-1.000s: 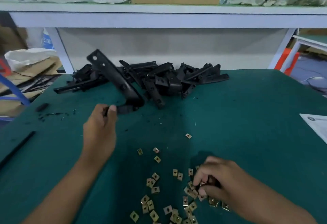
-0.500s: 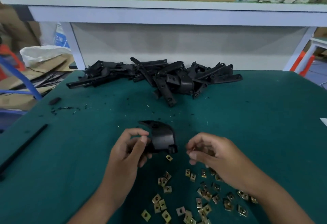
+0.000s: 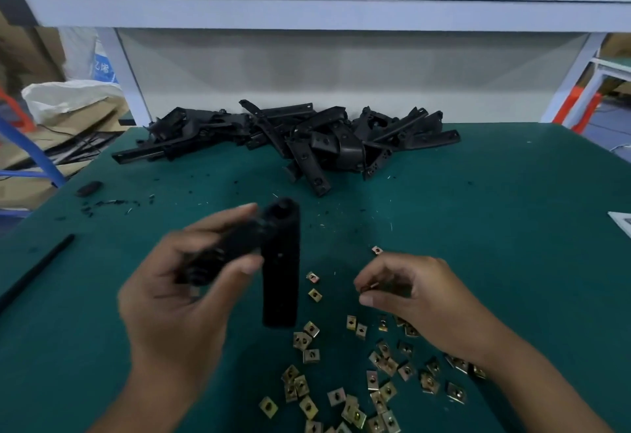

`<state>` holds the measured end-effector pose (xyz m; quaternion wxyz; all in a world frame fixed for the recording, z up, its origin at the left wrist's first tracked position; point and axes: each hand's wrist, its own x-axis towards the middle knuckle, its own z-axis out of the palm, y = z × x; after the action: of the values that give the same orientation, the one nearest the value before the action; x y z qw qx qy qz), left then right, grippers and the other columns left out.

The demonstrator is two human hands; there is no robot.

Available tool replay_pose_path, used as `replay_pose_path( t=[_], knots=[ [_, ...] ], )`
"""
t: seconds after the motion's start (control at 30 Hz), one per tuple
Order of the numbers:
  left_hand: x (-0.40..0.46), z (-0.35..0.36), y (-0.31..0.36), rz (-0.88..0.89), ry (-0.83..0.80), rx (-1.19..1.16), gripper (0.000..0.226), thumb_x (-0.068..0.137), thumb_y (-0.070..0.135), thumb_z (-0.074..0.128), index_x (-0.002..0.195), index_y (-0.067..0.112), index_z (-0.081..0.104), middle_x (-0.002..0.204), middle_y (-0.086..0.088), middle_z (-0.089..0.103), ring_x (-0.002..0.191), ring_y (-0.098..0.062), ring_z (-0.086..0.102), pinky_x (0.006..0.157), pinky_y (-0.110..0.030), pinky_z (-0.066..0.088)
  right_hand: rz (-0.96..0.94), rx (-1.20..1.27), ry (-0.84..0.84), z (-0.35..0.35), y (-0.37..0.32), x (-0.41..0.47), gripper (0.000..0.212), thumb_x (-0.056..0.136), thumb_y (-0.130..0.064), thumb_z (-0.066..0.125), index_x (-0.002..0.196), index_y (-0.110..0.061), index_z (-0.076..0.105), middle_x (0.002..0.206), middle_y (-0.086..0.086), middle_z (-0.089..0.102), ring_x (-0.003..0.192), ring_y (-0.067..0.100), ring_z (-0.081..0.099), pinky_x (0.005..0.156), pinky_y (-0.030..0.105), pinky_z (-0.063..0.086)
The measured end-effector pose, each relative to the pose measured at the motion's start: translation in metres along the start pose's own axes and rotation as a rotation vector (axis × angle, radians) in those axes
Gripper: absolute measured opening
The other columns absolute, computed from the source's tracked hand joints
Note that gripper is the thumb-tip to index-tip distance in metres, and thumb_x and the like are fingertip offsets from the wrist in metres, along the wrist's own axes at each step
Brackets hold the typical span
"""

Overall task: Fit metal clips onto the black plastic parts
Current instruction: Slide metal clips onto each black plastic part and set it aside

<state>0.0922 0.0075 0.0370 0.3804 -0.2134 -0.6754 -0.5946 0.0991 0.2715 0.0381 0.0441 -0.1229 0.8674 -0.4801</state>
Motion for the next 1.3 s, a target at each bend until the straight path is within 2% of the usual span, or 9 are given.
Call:
replay_pose_path(
  t=[0.13, 0.3, 0.43, 0.53, 0.6, 0.67, 0.8, 1.07, 1.3],
  knots=[
    [0.012, -0.005, 0.010, -0.355, 0.196, -0.399, 0.022, 0.077, 0.051, 0.082, 0.079, 0.031, 0.073, 0.074, 0.015, 0.069, 0.068, -0.007, 0.064, 0.074, -0.026, 0.055, 0.023, 0.255, -0.004, -0.001, -0.006, 0.002, 0.016, 0.077, -0.032, 0.076, 0.093, -0.029, 0.075, 0.093, -0.006, 0.076, 0.084, 0.005, 0.070, 0.072, 0.017, 0.053],
    [-0.002, 0.010, 0.008, -0.900, 0.004, -0.552, 0.057, 0.036, 0.060, 0.098, 0.059, 0.018, 0.067, 0.058, 0.000, 0.064, 0.049, -0.011, 0.057, 0.055, -0.020, 0.049, 0.029, 0.635, -0.001, -0.004, -0.014, -0.001, 0.017, 0.072, -0.020, 0.080, 0.088, -0.026, 0.079, 0.093, 0.003, 0.076, 0.089, 0.018, 0.075, 0.066, 0.021, 0.056],
    [-0.019, 0.024, 0.007, -0.909, -0.340, -0.357, 0.037, 0.056, 0.056, 0.094, 0.064, 0.023, 0.077, 0.057, -0.007, 0.065, 0.047, -0.017, 0.053, 0.043, -0.018, 0.041, 0.050, 0.797, 0.000, -0.002, -0.015, 0.000, 0.023, 0.073, -0.011, 0.076, 0.092, -0.024, 0.080, 0.091, -0.002, 0.075, 0.089, 0.015, 0.075, 0.069, 0.022, 0.057],
    [-0.030, 0.029, 0.006, -0.952, -0.396, -0.382, 0.050, 0.052, 0.045, 0.093, 0.080, 0.006, 0.077, 0.071, -0.019, 0.068, 0.066, -0.026, 0.057, 0.059, -0.032, 0.045, 0.088, 0.844, 0.002, -0.002, -0.014, 0.001, 0.021, 0.077, -0.014, 0.075, 0.096, -0.022, 0.079, 0.089, -0.001, 0.073, 0.094, 0.021, 0.076, 0.075, 0.025, 0.060],
    [-0.034, 0.033, 0.009, -0.900, -0.434, -0.352, 0.050, 0.062, 0.042, 0.094, 0.084, 0.001, 0.077, 0.067, -0.009, 0.070, 0.058, -0.017, 0.062, 0.056, -0.024, 0.048, 0.114, 0.842, 0.004, 0.000, -0.014, 0.001, 0.017, 0.076, -0.018, 0.077, 0.092, -0.023, 0.079, 0.084, -0.001, 0.072, 0.087, 0.019, 0.076, 0.071, 0.022, 0.059],
    [-0.036, 0.037, 0.014, -0.813, -0.470, -0.358, 0.027, 0.067, 0.031, 0.093, 0.085, 0.016, 0.082, 0.074, -0.003, 0.077, 0.063, -0.008, 0.071, 0.057, -0.016, 0.052, 0.142, 0.824, 0.019, 0.001, -0.013, 0.001, 0.016, 0.072, -0.024, 0.080, 0.088, -0.026, 0.080, 0.083, -0.002, 0.073, 0.079, 0.013, 0.073, 0.068, 0.020, 0.057],
    [-0.037, 0.039, 0.017, -0.756, -0.458, -0.359, 0.023, 0.068, 0.036, 0.081, 0.090, 0.028, 0.082, 0.091, -0.002, 0.080, 0.083, -0.009, 0.075, 0.069, -0.018, 0.056, 0.225, 0.878, 0.045, 0.004, -0.009, 0.004, 0.014, 0.073, -0.025, 0.078, 0.086, -0.025, 0.080, 0.086, -0.002, 0.073, 0.075, 0.007, 0.068, 0.064, 0.021, 0.053],
    [-0.036, 0.038, 0.019, -0.727, -0.426, -0.345, 0.021, 0.068, 0.029, 0.084, 0.089, 0.028, 0.081, 0.087, -0.001, 0.079, 0.078, -0.009, 0.075, 0.064, -0.015, 0.055, 0.265, 0.972, -0.021, 0.006, -0.008, 0.004, 0.010, 0.077, -0.024, 0.075, 0.085, -0.022, 0.070, 0.086, -0.003, 0.068, 0.069, 0.006, 0.056, 0.073, 0.027, 0.040],
    [-0.038, 0.036, 0.016, -0.706, -0.475, -0.306, 0.015, 0.079, 0.027, 0.077, 0.093, 0.031, 0.081, 0.087, 0.003, 0.079, 0.077, -0.006, 0.075, 0.064, -0.013, 0.054, 0.285, 1.085, -0.062, 0.005, -0.009, 0.004, 0.014, 0.070, -0.018, 0.082, 0.073, -0.021, 0.069, 0.076, 0.000, 0.066, 0.067, 0.008, 0.063, 0.058, 0.019, 0.052]
  ],
)
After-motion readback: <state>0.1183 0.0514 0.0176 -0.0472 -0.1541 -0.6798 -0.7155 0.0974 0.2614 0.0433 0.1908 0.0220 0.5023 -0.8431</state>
